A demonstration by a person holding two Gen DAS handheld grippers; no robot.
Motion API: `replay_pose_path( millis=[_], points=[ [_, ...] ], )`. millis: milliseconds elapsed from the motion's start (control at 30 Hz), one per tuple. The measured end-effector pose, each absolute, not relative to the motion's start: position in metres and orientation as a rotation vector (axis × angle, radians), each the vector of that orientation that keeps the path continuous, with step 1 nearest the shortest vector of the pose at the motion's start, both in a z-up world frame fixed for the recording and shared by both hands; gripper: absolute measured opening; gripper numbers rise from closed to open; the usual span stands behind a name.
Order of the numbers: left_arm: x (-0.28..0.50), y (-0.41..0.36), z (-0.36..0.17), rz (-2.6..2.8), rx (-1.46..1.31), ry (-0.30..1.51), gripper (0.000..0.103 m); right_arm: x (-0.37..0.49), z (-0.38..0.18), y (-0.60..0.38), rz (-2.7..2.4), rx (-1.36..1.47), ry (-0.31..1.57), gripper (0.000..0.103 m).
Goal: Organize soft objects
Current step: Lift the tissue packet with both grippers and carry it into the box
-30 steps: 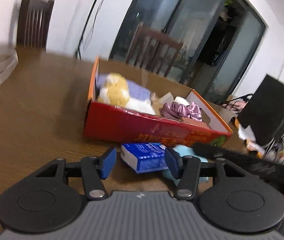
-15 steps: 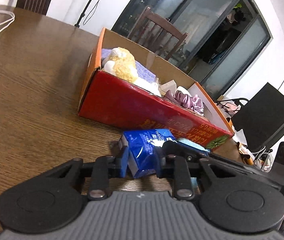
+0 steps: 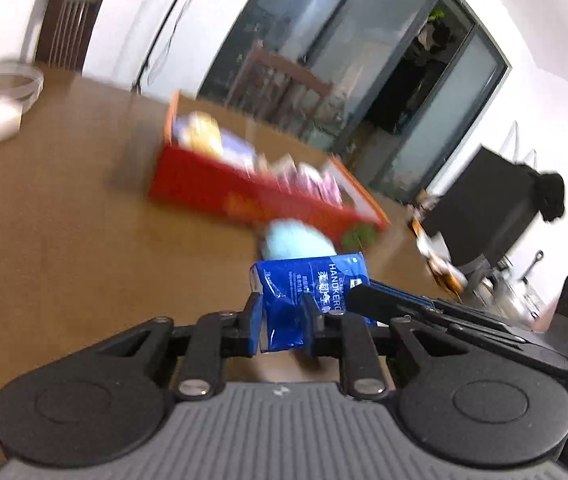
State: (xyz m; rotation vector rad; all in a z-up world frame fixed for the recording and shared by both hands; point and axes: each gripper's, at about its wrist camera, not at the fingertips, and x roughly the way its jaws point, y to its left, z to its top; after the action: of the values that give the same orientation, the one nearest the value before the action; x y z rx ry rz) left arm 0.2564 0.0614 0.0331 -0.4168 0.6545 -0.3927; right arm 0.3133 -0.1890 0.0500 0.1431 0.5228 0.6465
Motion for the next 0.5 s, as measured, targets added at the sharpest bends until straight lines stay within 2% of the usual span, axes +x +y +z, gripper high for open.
replay_pose_path(
  millis=[167,333,467,500],
  points=[
    [0.205,0.030,0.014,-0.450,-0.378,0.749,0.020,0.250,0.032,-0.217,0.594,0.165,0.628,0.018],
    [0.195,0.017,0.006,-0.496,-0.376,0.775,0.024,0.220,0.021,-0.240,0.557,0.193,0.656,0.021],
    [0.193,0.018,0.009,-0.498,-0.357,0.763,0.040,0.212,0.019,-0.245,0.541,0.200,0.629,0.022],
    [0.191,0.019,0.010,-0.494,-0.357,0.760,0.041,0.211,0.020,-0.245,0.538,0.203,0.619,0.024]
  ],
)
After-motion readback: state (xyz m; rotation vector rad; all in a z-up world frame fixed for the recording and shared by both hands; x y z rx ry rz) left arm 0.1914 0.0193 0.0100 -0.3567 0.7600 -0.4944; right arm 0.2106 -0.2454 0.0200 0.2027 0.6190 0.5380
